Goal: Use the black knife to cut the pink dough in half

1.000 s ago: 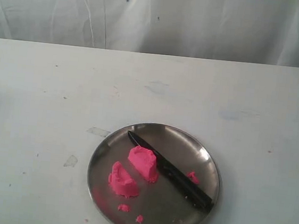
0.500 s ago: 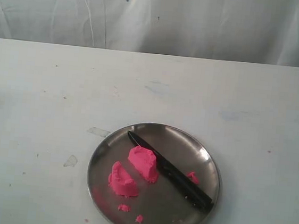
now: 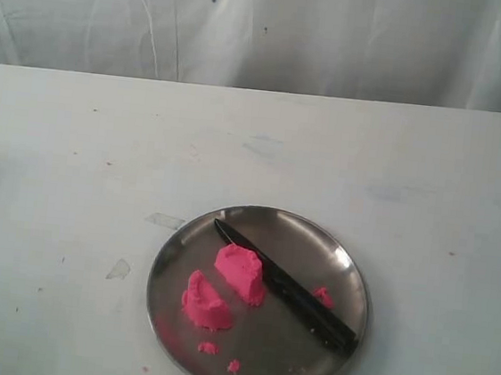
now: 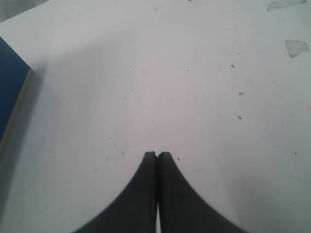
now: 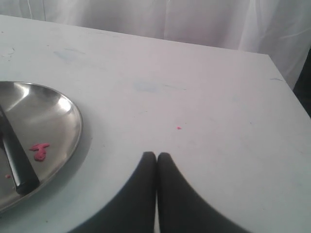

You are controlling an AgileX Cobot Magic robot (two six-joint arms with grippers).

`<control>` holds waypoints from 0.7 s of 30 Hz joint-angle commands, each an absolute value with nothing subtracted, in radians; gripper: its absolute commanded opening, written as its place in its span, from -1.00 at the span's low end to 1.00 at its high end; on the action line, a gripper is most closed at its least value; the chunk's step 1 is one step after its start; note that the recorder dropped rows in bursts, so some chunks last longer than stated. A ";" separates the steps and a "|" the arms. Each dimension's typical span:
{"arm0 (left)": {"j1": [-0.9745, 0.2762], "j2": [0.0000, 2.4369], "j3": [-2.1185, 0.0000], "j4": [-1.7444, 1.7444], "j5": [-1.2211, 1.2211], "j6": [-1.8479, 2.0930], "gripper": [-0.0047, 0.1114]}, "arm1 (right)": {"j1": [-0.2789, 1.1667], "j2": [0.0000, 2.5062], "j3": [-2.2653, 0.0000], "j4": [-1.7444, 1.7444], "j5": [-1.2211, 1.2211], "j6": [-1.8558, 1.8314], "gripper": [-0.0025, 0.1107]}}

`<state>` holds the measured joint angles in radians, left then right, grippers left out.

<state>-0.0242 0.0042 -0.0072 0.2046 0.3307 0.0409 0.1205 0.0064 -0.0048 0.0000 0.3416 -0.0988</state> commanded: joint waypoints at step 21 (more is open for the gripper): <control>-0.020 0.000 0.000 0.181 0.321 -0.335 -0.92 | 0.116 0.000 0.000 0.000 0.335 -0.102 -0.96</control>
